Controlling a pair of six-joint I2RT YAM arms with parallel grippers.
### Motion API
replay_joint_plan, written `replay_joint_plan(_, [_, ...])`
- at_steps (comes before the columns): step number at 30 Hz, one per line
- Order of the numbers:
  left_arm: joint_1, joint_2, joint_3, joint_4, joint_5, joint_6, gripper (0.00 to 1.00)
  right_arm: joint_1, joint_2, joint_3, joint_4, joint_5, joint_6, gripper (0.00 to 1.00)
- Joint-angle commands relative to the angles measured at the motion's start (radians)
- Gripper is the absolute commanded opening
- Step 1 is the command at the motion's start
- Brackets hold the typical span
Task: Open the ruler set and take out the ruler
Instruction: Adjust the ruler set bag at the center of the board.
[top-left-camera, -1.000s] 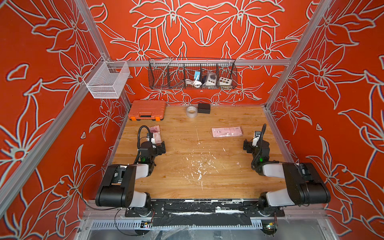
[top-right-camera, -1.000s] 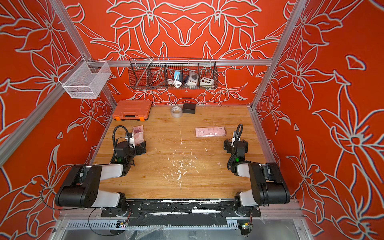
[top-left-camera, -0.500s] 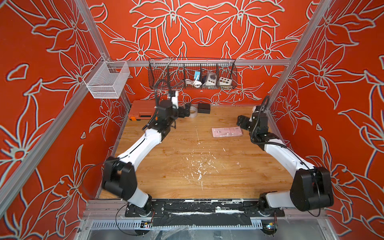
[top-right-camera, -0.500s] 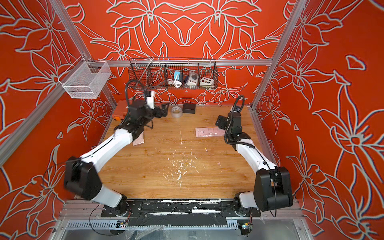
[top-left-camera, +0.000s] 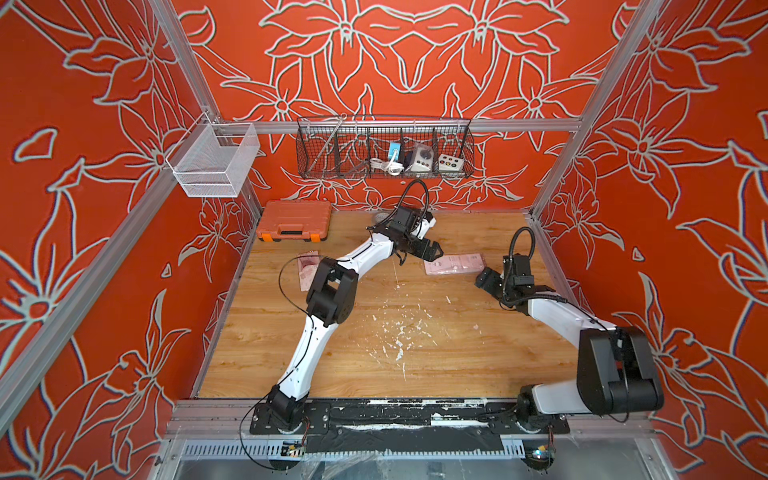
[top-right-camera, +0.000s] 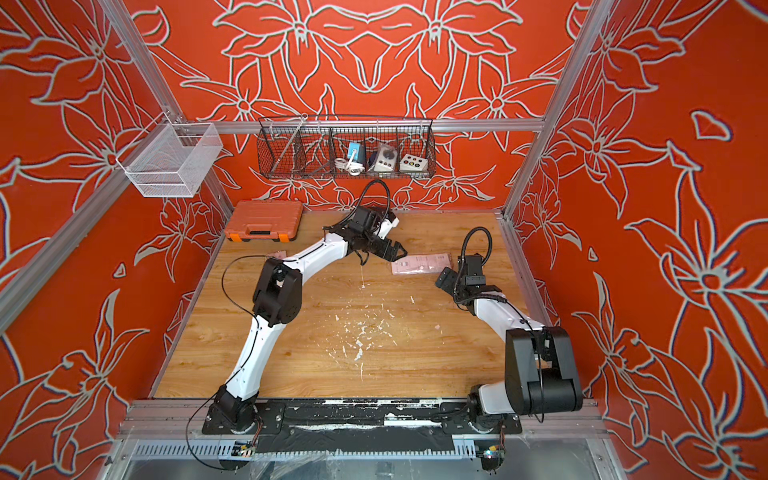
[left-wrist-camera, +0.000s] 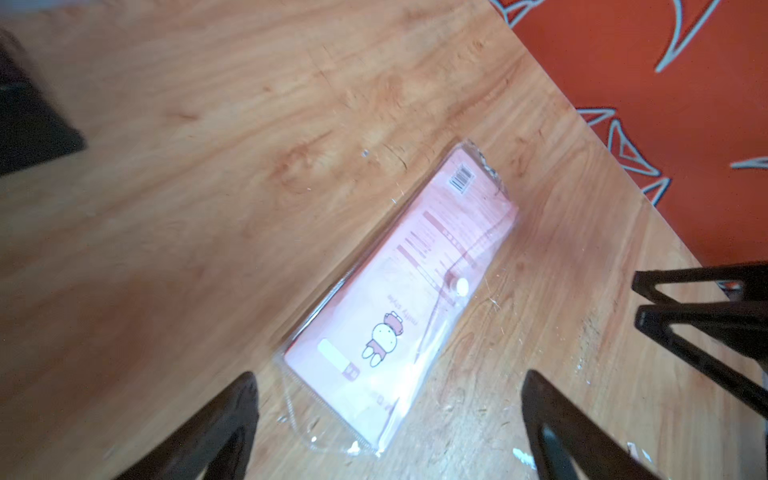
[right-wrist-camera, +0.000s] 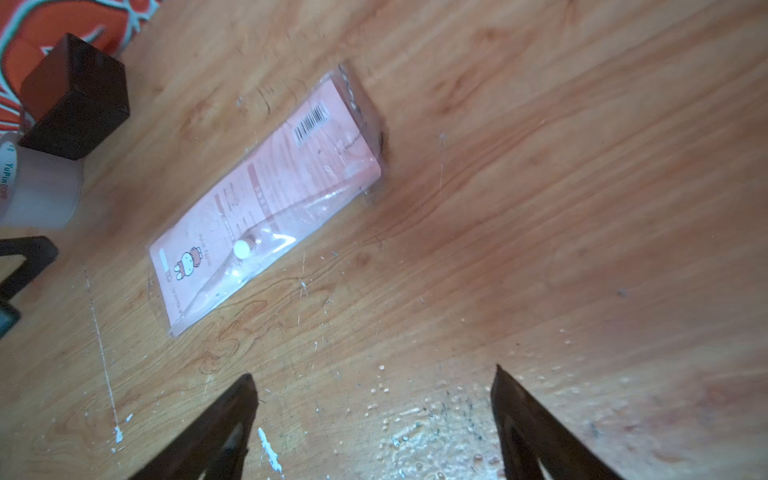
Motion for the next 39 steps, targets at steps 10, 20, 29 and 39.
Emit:
replay_joint_plan(10, [-0.015,0.166,0.184,-0.104,0.166,-0.013,0.96,-0.039,0.106,0.021,0.109,-0.056,0.143,0.90])
replay_joint_plan(20, [-0.057,0.180,0.146,-0.067,0.203,-0.045,0.89,-0.066,0.201,0.095,0.157,-0.113,0.173,0.90])
replay_joint_plan(29, [-0.075,-0.127,-0.330,0.236,0.311,-0.139,0.72,-0.063,0.364,0.175,0.293,-0.263,0.214,0.85])
replay_joint_plan(39, [-0.010,-0.090,-0.164,0.052,-0.010,-0.223,0.89,-0.054,0.514,0.232,0.459,-0.429,0.223,0.67])
